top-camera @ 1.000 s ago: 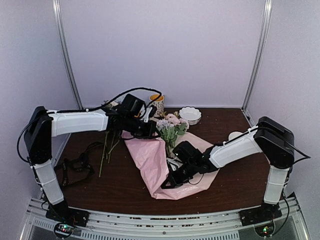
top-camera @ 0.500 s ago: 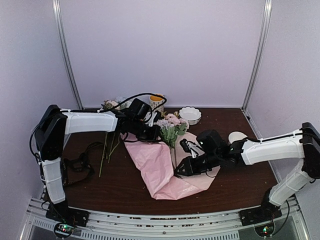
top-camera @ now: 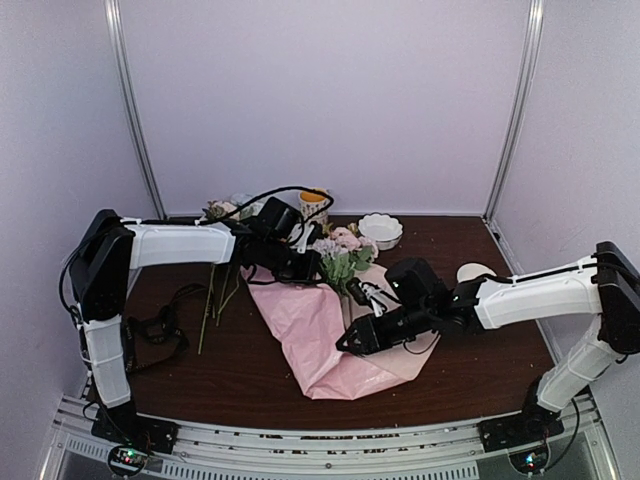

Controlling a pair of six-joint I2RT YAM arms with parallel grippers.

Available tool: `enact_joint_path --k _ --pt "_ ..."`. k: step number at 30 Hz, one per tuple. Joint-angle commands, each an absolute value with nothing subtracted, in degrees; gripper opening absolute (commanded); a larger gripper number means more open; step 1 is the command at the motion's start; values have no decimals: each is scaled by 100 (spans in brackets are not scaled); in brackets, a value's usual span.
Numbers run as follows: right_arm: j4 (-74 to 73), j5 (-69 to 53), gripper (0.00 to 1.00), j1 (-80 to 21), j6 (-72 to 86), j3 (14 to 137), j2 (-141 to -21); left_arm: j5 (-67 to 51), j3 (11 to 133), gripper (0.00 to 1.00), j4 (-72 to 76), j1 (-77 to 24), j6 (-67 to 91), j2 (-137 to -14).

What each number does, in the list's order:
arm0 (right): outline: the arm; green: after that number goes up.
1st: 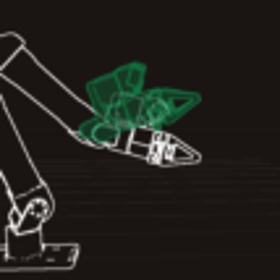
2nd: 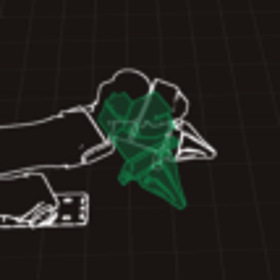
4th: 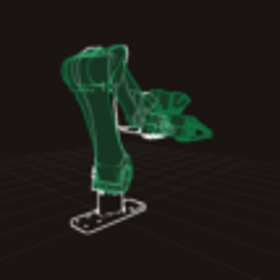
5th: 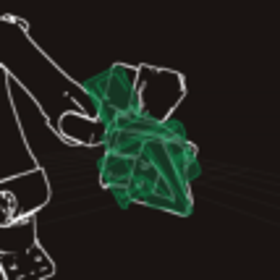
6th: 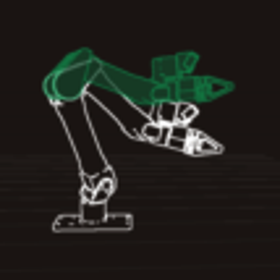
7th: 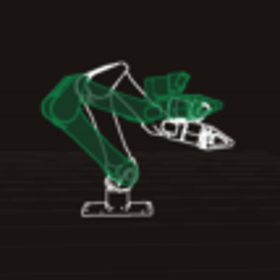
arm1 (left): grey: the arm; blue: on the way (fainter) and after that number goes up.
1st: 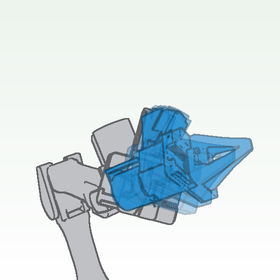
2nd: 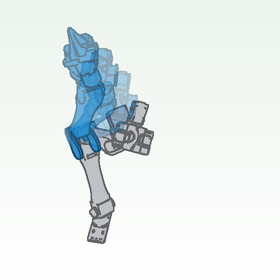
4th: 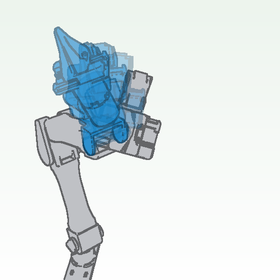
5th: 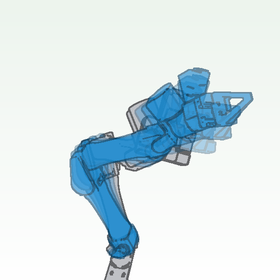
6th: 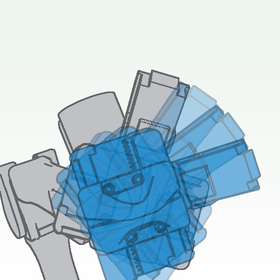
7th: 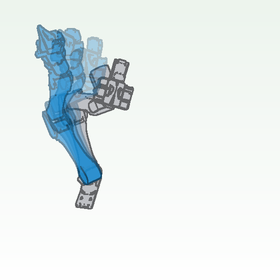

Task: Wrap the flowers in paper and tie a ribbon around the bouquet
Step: Fold the one-fourth-folded wrapping paper at the center of the board.

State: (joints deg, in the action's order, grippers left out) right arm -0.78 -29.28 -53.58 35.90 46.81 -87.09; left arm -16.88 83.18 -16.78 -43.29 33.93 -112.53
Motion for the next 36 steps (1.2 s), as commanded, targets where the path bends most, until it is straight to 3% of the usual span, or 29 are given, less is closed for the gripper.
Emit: enact_joint_path --k 1,6,12,16,19,29,36 --pt "106 -3105 20 -5402 3657 4813 -8892 -1598 8571 0 -1522 -4339 3248 -11376" --pt "-344 -2845 0 -5381 3573 4782 -8928 -1512 8651 0 -1668 -4340 3122 -11407" --pt "-364 -2726 0 -5335 3641 4559 -8912 -1376 8704 3 -2020 -4333 2763 -11390" --pt "-207 -2648 0 -5305 3751 4338 -9035 -525 9281 38 -2617 -4307 2291 -11387" --pt "-147 -2546 0 -5267 3828 4195 -9172 -316 9665 49 -2771 -4070 2090 -11470" --pt "-34 -2330 0 -5224 4007 3904 -9296 375 10472 55 -3426 -3568 1503 -11566" --pt "-189 -2250 0 -5222 3940 3880 -9090 -350 8785 59 -3080 -3376 200 -10677"
